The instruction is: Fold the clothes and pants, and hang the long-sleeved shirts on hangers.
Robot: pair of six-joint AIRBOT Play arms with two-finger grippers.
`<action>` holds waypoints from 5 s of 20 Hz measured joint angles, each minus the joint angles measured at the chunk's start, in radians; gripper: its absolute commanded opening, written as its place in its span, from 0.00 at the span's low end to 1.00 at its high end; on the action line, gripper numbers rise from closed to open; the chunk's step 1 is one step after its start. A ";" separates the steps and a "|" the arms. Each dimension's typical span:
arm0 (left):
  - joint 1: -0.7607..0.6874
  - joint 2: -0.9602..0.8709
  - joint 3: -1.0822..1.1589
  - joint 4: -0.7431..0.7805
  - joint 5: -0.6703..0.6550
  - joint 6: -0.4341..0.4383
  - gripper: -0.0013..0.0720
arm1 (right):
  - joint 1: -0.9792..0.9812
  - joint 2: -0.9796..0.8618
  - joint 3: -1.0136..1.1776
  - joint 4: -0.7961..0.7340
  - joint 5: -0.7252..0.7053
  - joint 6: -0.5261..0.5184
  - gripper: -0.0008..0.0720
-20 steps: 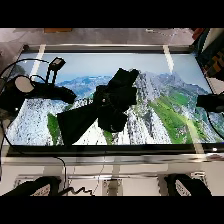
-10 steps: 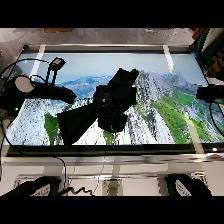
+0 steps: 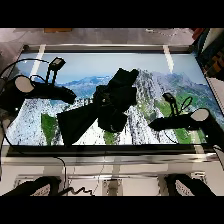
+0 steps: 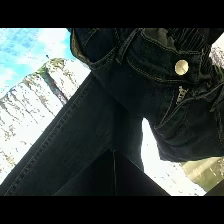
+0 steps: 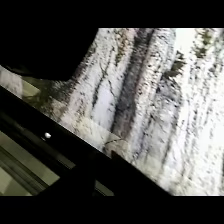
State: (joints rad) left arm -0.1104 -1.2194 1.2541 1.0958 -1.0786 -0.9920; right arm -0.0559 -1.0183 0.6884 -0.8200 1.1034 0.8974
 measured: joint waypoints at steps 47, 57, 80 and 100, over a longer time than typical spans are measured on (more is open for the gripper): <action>0.005 -0.014 -0.003 0.005 -0.126 -0.119 0.04 | 0.278 -0.138 0.435 -0.206 -0.178 0.164 0.06; 0.330 0.104 -0.385 -0.109 -0.232 -0.133 0.25 | 0.278 -0.106 0.435 -0.254 -0.191 0.208 0.06; 0.473 0.178 -0.856 -0.177 0.011 -0.093 0.65 | 0.278 -0.121 0.435 -0.257 -0.233 0.212 0.06; 0.537 0.176 -0.512 -0.272 0.178 -0.245 0.03 | 0.086 -0.117 0.487 -0.353 -0.453 0.503 0.06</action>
State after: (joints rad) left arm 0.4267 -1.0431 0.7425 0.8238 -0.9009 -1.2373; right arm 0.0303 -1.1355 1.1751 -1.1728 0.6506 1.4006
